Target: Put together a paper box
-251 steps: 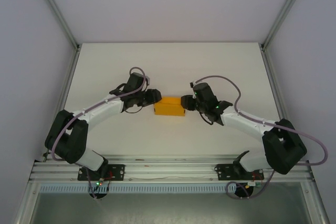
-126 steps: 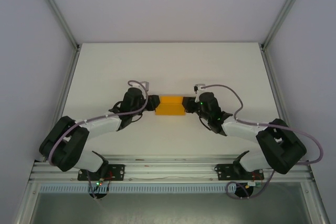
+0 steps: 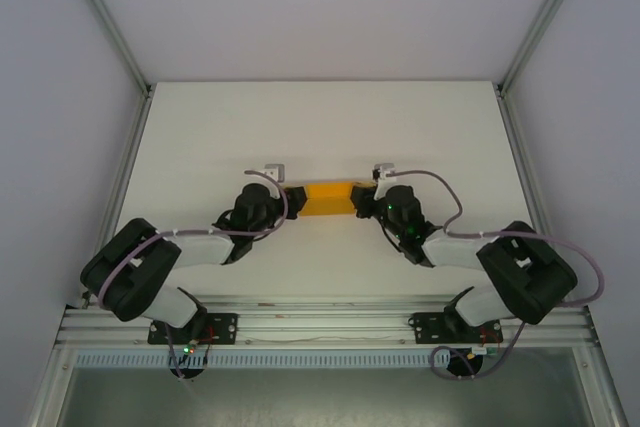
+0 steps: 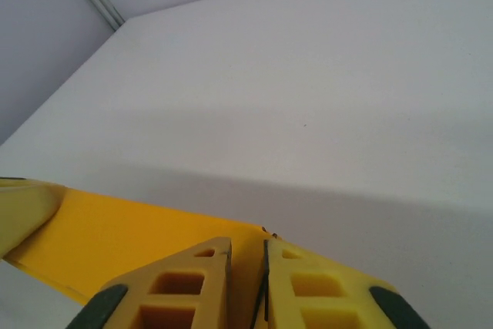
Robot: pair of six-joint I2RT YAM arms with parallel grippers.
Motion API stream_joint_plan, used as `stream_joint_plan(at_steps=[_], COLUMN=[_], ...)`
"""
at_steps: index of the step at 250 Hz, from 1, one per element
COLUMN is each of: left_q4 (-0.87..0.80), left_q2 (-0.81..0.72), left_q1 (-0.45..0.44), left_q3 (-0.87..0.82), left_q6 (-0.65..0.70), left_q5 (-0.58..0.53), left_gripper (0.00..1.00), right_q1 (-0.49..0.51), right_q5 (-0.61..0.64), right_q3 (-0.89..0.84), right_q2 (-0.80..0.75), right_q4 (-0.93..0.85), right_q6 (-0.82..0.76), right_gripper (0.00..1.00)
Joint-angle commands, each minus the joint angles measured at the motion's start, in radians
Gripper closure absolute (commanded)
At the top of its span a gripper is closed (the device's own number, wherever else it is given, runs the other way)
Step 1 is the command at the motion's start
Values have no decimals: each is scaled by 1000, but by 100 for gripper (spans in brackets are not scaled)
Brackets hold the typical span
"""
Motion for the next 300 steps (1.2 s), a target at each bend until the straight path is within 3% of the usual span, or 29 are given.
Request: stream_joint_plan(at_steps=[1, 15, 43, 74, 84, 102, 123, 161, 186, 222, 267, 300], left_q4=[-371, -431, -561, -678, -696, -761, -834, -889, -901, -909, -944, -937], left_q2=[5, -24, -84, -129, -139, -150, -157, -190, -234, -317, -394, -421], left_q1=[-18, -18, -17, -15, -15, -11, 9, 115, 174, 201, 207, 209], left_q3=[53, 101, 195, 301, 330, 390, 444, 435, 381, 295, 233, 199], left_q6=[91, 89, 88, 95, 99, 98, 95, 53, 40, 28, 18, 12], left_q5=[-13, -22, -84, -142, -150, -198, -238, -226, -241, -275, -324, -325], left_gripper=[67, 56, 53, 18, 1, 0, 0, 0, 0, 0, 0, 0], right_q1=[6, 6, 6, 5, 3, 0, -5, -5, -4, -4, -1, 4], right_q5=[-3, 16, 50, 79, 76, 23, -112, -409, -411, -278, -264, -236], right_q3=[56, 110, 214, 320, 352, 405, 450, 579, 687, 867, 1075, 1143], right_q2=[-9, -45, -105, -128, -126, -119, -104, -25, 67, 242, 453, 533], right_q4=[-403, -478, -611, -714, -737, -776, -818, -1110, -1274, -1420, -1605, -1606], right_q6=[-36, -18, -44, -82, -93, -143, -295, -854, -1112, -1284, -1378, -1383], right_gripper=[77, 71, 48, 41, 38, 26, 0, 0, 0, 0, 0, 8])
